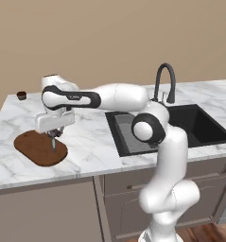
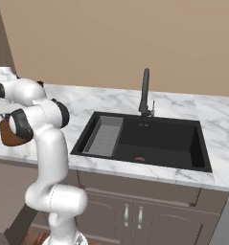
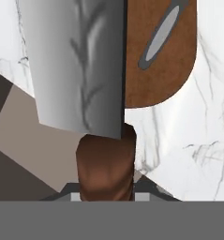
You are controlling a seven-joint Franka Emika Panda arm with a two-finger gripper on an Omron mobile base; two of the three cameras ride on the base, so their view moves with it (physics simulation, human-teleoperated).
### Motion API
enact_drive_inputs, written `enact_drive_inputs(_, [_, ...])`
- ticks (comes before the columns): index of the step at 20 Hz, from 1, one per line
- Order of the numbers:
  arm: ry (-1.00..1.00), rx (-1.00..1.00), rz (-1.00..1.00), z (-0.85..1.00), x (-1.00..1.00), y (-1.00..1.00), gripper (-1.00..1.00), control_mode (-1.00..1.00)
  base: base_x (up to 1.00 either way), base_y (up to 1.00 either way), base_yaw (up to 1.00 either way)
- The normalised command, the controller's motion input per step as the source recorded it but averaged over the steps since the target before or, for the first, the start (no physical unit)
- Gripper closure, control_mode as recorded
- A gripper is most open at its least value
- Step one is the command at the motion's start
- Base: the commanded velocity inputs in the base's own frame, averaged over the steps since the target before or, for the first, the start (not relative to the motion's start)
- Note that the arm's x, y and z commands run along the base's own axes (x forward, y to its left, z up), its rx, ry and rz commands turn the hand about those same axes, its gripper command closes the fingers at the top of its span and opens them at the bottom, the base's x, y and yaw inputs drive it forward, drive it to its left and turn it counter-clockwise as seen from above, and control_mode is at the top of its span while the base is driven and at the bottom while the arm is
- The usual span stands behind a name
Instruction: Open the drawer on the left and place the cutting tools on the cutting board.
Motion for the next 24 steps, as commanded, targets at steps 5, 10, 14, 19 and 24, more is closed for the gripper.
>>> enact_drive_inputs(5, [0.0,-0.08,0.0,-0.29,0.25,0.36,1.0,-1.0,0.0,0.0,0.0])
enact_drive_inputs(10, [-0.04,-0.05,0.0,-0.37,0.0,0.09,1.0,-1.0,0.0,0.0,0.0])
enact_drive_inputs(14, [-0.14,0.0,0.0,-0.33,-0.1,-0.01,1.0,-1.0,0.0,0.0,0.0])
enact_drive_inputs(19, [-0.17,0.0,0.0,-0.3,-0.33,-0.31,1.0,-1.0,0.0,0.0,0.0])
enact_drive_inputs(24, [-0.13,0.0,0.0,-0.34,-0.44,-0.46,1.0,-1.0,0.0,0.0,0.0])
